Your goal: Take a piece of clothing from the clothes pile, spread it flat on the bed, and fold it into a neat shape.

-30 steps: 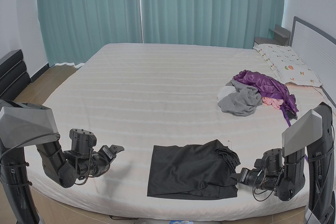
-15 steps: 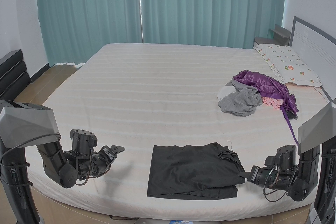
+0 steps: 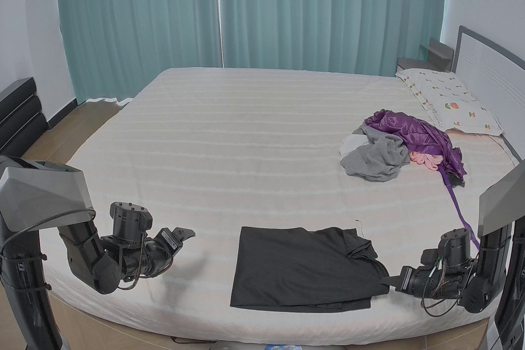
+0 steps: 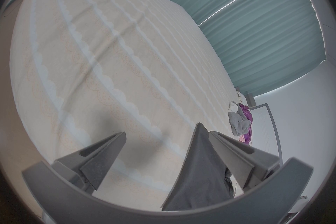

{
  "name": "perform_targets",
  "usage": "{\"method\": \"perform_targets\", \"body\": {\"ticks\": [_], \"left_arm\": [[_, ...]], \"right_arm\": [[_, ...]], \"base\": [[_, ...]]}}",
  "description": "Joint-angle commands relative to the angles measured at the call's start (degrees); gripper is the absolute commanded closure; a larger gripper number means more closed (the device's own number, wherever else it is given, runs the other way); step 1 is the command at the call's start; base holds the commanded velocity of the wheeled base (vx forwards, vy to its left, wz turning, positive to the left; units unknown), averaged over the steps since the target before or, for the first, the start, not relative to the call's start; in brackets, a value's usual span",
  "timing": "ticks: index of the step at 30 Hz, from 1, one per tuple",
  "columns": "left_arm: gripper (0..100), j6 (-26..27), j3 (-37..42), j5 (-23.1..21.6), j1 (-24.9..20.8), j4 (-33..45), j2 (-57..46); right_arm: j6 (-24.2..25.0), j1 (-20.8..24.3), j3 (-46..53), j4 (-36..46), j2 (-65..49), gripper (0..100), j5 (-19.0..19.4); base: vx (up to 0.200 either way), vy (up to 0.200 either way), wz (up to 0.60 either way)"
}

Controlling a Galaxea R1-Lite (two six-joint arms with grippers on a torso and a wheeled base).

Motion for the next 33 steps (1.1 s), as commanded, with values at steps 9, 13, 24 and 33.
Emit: {"method": "perform_targets", "body": {"ticks": [9, 13, 24, 33], "left_arm": [[0, 0.0, 0.0, 0.0, 0.0, 0.0, 0.1], [0, 0.0, 0.0, 0.1, -0.1, 0.0, 0.1], [0, 0.0, -0.1, 1.2, -0.5, 0.0, 0.6], [0, 0.1, -0.1, 1.2, -0.5, 0.0, 0.6]], "right_arm": [[-1.3, -0.8, -0.8, -5.0, 4.3, 0, -0.2], [-1.0, 1.0, -5.7, -7.0, 0.8, 0, -0.3], [4.0, 9.8, -22.1, 5.3, 1.6, 0, -0.3], [5.3, 11.2, -28.3, 8.8, 9.6, 0, -1.0]], "base": [[0.0, 0.0, 0.0], [0.0, 0.0, 0.0], [0.0, 0.0, 0.0], [0.0, 0.0, 0.0]]}}
